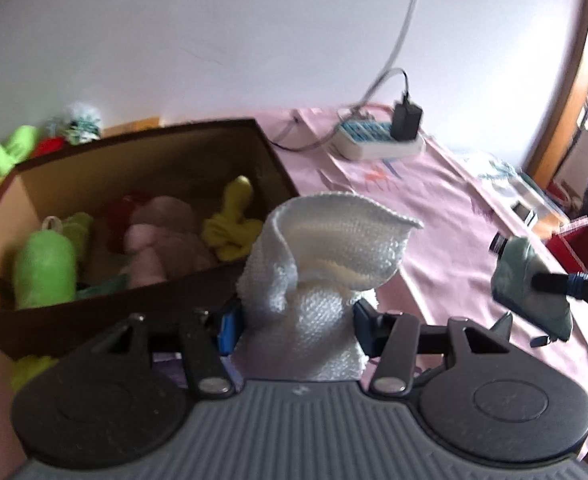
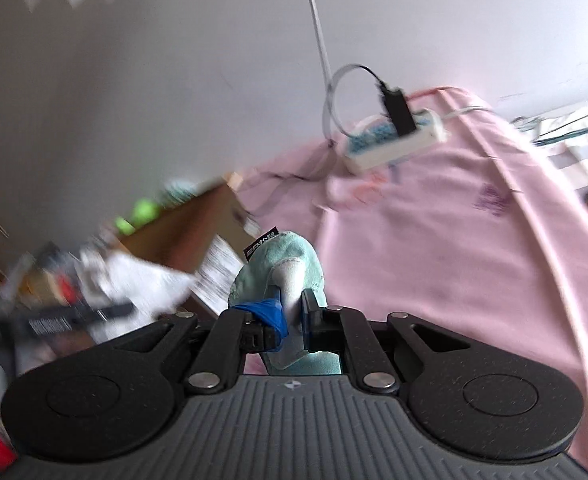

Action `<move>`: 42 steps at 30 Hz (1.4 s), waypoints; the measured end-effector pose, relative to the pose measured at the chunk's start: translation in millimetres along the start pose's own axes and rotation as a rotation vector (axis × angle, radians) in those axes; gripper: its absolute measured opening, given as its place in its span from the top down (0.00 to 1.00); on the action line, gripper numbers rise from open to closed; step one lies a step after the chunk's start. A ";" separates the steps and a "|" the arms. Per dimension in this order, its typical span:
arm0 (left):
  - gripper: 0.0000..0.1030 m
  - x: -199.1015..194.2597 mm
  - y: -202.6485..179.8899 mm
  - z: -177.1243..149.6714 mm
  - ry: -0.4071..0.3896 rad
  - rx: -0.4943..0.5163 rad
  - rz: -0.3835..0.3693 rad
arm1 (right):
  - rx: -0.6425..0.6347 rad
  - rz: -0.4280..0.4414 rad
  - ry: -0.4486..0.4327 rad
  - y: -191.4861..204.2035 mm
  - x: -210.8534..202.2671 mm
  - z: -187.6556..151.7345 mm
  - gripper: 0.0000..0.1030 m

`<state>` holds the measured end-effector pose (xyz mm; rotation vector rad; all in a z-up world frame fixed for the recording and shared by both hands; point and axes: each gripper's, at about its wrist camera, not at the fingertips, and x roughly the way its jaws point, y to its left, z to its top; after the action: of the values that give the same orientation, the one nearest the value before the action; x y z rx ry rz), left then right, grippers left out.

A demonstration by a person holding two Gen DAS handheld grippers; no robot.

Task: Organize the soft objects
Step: 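Carry both items over the box, lower them in and open both tools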

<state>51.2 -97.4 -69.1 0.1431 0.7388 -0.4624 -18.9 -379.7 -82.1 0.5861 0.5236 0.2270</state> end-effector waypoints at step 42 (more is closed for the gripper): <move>0.41 58.8 197.5 69.4 -0.006 -0.122 0.158 | 0.072 -0.282 0.038 162.4 245.4 17.9 0.99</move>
<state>221.5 37.8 -64.8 0.0850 0.7417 -0.2663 188.9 -170.8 -74.6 0.5712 0.6465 -0.0480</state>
